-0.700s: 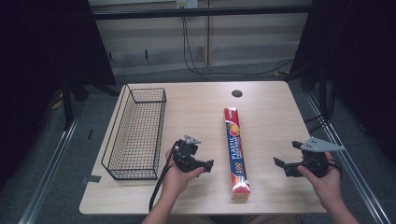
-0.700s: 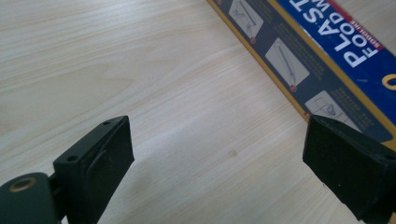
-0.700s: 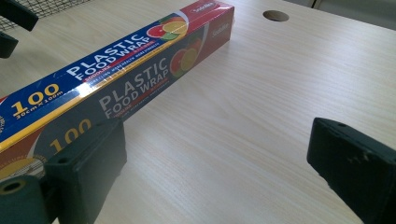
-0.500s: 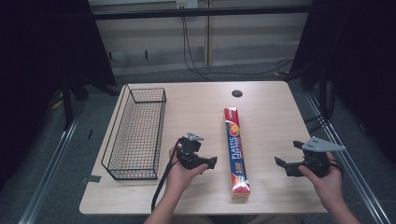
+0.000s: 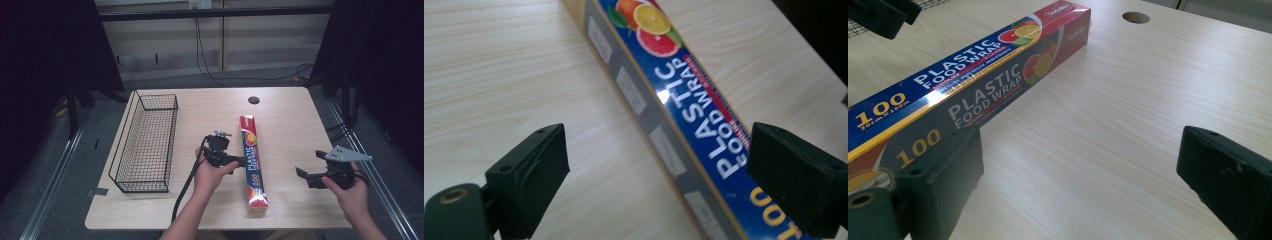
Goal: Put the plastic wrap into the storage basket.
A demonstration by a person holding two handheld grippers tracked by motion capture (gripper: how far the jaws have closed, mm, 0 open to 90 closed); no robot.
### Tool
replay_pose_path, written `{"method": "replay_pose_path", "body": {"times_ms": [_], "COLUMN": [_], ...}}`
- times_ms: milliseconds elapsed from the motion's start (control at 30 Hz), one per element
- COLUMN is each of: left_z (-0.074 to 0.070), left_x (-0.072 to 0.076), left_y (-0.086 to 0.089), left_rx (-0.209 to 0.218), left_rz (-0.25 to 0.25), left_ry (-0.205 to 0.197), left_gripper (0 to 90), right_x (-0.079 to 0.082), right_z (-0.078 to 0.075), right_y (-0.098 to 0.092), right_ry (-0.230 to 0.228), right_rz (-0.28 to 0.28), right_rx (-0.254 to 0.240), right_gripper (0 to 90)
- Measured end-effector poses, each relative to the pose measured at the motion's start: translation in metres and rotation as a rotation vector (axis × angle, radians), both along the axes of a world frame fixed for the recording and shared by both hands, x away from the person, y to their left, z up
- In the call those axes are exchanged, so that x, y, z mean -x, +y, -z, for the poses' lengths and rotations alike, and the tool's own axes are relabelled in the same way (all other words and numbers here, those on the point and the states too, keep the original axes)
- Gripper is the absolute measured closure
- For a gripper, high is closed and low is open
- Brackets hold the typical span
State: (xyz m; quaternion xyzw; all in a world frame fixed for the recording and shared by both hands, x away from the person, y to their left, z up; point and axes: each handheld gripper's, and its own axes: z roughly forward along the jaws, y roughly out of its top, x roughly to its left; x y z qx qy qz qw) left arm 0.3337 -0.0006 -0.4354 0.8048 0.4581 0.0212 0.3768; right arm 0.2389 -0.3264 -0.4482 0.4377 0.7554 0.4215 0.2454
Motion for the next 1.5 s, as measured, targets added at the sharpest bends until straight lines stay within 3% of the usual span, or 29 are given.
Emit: {"method": "replay_pose_path", "body": {"times_ms": [200, 567, 767, 1000, 1167, 1367, 1500], "left_z": [0.003, 0.010, 0.019, 0.024, 0.029, 0.033, 0.034], "left_x": [-0.008, -0.017, -0.022, -0.024, -0.024, -0.026, -0.027], "left_y": [-0.020, -0.043, -0.054, -0.063, -0.070, -0.073, -0.075], "left_rx": [-0.003, -0.008, -0.032, -0.063, -0.069, -0.109, -0.095], "left_rz": [-0.019, -0.070, -0.127, -0.164, -0.182, -0.204, -0.230], "left_ry": [0.039, 0.068, 0.092, 0.096, 0.122, 0.143, 0.164], "left_gripper": [10.3, 10.9, 12.3, 13.5, 14.1, 16.6, 18.1], "right_x": [0.001, 0.001, 0.001, 0.001, 0.001, 0.001, 0.001], "right_z": [0.000, -0.001, -0.002, -0.002, -0.002, -0.003, -0.003], "right_y": [-0.002, -0.003, -0.003, -0.004, -0.006, -0.008, -0.008], "right_ry": [-0.004, -0.008, -0.008, -0.010, -0.010, -0.014, -0.013], "right_rz": [0.001, 0.000, 0.001, 0.006, 0.000, 0.001, 0.002], "right_rx": [0.000, -0.001, -0.006, -0.005, -0.003, -0.008, -0.011], "right_gripper": [4.2, 4.3, 4.3, 4.3, 4.3, 4.3, 4.3]}}
